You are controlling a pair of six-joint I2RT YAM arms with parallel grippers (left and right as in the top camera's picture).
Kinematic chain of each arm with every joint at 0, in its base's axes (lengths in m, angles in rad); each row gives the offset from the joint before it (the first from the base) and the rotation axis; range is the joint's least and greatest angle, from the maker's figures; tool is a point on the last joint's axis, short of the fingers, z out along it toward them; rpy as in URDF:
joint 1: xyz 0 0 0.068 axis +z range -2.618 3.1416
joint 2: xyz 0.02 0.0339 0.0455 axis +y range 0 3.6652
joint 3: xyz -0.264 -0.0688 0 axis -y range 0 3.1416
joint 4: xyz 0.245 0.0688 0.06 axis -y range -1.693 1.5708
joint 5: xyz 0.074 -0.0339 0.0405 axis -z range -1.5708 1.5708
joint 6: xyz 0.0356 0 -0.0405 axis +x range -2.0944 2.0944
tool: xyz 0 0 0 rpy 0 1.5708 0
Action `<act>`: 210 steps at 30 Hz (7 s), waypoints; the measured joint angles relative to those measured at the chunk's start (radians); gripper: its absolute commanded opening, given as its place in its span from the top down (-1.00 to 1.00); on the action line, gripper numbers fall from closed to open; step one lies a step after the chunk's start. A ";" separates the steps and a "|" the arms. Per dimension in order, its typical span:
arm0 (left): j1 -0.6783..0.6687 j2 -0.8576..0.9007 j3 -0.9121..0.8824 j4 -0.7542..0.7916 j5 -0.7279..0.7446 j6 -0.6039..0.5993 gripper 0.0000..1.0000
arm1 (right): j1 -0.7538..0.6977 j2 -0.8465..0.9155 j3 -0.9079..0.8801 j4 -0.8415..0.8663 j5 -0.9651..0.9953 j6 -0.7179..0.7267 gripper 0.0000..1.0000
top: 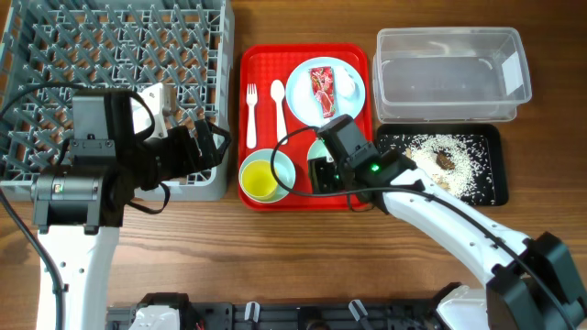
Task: Sort waste into correct bins and load items into the dishwasher rack
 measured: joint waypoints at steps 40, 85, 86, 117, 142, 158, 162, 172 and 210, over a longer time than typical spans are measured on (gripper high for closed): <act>0.000 0.000 0.000 0.000 0.014 0.000 -1.00 | -0.233 0.636 0.661 -0.173 -0.004 -0.111 0.91; 0.000 0.000 0.000 0.000 0.014 0.000 -1.00 | -0.086 0.242 0.479 -0.570 -0.110 0.122 -0.33; 0.000 0.000 0.000 0.000 0.014 0.000 -1.00 | -0.078 0.242 0.446 -0.547 -0.084 0.153 -0.25; 0.000 0.000 0.000 0.000 0.014 0.000 -1.00 | -0.098 0.428 0.343 -0.333 -0.010 0.318 0.91; 0.000 0.000 0.000 -0.001 0.014 0.000 -1.00 | -0.518 0.208 0.448 0.226 0.185 -0.120 -0.99; 0.000 0.000 0.000 0.000 0.014 0.000 -1.00 | -0.386 0.053 0.454 0.039 -0.131 -0.153 -1.00; 0.000 0.000 0.000 0.000 0.014 0.000 -1.00 | -0.280 0.106 0.455 0.000 -0.135 -0.163 -0.57; 0.000 0.000 0.000 0.000 0.014 0.000 -1.00 | -0.240 0.423 0.452 0.210 -0.006 -0.197 -0.37; 0.000 0.000 0.000 0.000 0.014 0.000 -1.00 | -0.542 0.269 0.455 0.159 0.194 -0.183 -0.75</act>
